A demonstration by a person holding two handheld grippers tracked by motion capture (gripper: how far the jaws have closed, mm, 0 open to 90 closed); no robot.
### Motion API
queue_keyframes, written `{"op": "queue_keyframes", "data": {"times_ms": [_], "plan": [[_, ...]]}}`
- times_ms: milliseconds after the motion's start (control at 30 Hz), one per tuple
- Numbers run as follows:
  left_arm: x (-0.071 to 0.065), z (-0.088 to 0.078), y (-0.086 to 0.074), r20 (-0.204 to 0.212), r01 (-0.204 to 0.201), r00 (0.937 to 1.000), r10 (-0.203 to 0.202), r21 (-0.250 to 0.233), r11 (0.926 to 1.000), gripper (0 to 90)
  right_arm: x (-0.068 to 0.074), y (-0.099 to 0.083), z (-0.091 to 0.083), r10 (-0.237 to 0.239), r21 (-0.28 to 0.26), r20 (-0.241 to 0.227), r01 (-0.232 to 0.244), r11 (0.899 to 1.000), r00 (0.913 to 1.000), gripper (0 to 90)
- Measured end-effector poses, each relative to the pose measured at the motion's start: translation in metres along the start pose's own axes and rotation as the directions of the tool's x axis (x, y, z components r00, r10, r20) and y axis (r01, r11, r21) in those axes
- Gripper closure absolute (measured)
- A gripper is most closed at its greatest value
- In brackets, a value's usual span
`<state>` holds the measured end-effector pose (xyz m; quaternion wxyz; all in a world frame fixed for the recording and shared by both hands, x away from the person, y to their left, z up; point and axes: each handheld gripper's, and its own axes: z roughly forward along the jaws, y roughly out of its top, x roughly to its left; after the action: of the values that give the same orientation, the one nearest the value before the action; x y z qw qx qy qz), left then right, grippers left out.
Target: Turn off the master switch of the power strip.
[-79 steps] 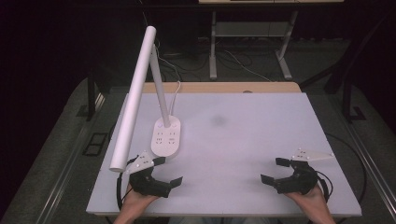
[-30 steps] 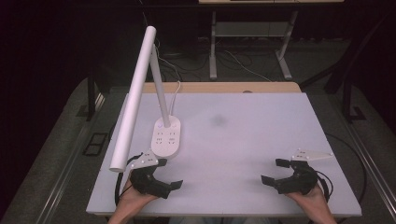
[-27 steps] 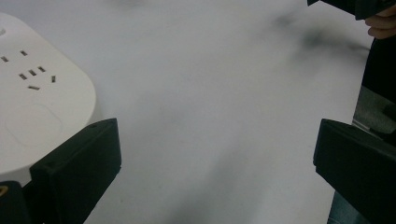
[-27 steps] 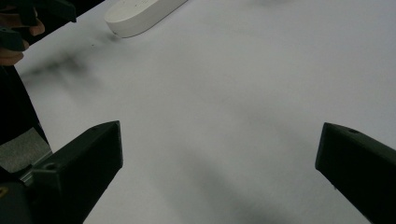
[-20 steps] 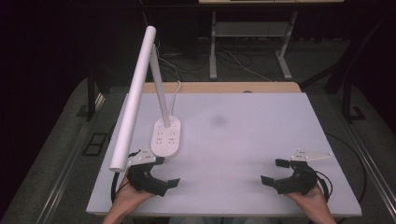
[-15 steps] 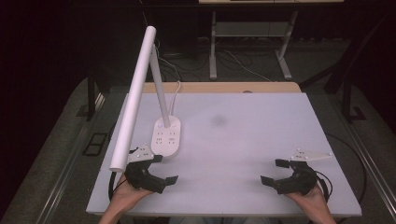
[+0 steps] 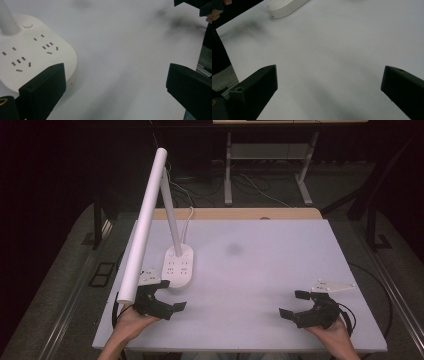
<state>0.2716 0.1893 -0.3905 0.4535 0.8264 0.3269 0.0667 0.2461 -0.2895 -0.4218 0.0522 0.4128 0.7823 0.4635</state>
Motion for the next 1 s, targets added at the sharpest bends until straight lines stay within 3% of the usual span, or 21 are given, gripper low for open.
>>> {"op": "queue_keyframes", "data": {"times_ms": [367, 1000], "plan": [[0.016, -0.005, 0.002, -0.028, 0.029, 0.9992, -0.029, 0.000, 0.9996, 2.1, 0.000, 0.000, 0.001, -0.005, 0.005, 0.001, 0.005, 1.000, 1.0000, 0.2], [0.037, -0.013, 0.023, -0.061, 0.026, 0.9978, -0.025, 0.027, 0.9993, 2.6, 0.000, -0.001, 0.002, -0.008, 0.011, 0.003, 0.008, 1.000, 1.0000, 0.2]]}}
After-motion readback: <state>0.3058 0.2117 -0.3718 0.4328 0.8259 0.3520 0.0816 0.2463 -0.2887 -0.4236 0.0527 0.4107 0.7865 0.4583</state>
